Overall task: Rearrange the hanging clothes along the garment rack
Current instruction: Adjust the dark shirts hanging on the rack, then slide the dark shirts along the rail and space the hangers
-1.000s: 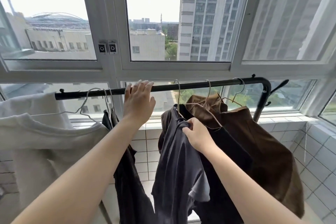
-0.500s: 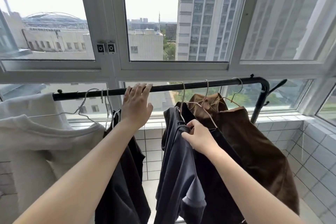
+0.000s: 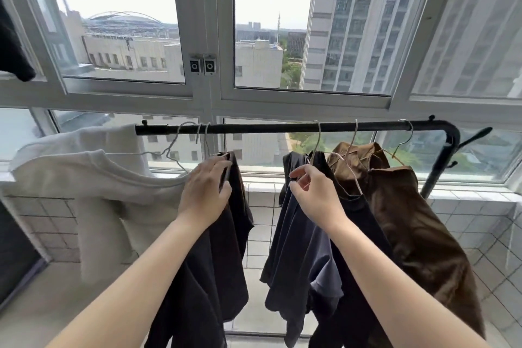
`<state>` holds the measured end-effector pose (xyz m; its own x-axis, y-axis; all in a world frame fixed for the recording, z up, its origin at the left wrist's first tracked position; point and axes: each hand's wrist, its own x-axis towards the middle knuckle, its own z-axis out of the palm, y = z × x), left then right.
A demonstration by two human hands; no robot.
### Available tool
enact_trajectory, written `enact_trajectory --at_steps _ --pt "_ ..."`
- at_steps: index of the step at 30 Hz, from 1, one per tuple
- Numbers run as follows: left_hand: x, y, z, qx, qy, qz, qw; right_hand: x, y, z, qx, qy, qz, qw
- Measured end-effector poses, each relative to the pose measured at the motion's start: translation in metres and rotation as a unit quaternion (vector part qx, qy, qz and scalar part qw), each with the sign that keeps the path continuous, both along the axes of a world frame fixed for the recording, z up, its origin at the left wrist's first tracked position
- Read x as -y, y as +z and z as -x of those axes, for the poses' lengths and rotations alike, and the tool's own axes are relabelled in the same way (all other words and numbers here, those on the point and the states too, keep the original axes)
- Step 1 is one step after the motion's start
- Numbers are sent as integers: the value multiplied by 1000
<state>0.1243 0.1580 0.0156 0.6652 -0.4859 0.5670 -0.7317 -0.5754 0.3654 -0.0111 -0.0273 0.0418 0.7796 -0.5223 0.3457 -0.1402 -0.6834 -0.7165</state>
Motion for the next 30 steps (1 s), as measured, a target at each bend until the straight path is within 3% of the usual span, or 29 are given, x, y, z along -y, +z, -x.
enact_trajectory --at_steps 6,9,12,19,25,30 --pt "-52 -18 -11 -141 66 45 987 -42 -12 -19 -24 45 -42 998" --pt "-75 -31 -15 -245 83 29 966 -64 -19 -27 -51 63 -81 993" --pt "-91 -44 -16 -295 66 11 953 -84 -28 -38 -74 74 -117 988" --pt "-101 -57 -19 -320 13 34 947 -121 -53 -68 -130 105 -173 971" --pt "-97 -56 -18 -317 -35 40 947 -144 -57 -91 -65 66 -206 974" --pt "-97 -57 -20 -275 -33 1 961 -154 -59 -103 -93 80 -251 960"
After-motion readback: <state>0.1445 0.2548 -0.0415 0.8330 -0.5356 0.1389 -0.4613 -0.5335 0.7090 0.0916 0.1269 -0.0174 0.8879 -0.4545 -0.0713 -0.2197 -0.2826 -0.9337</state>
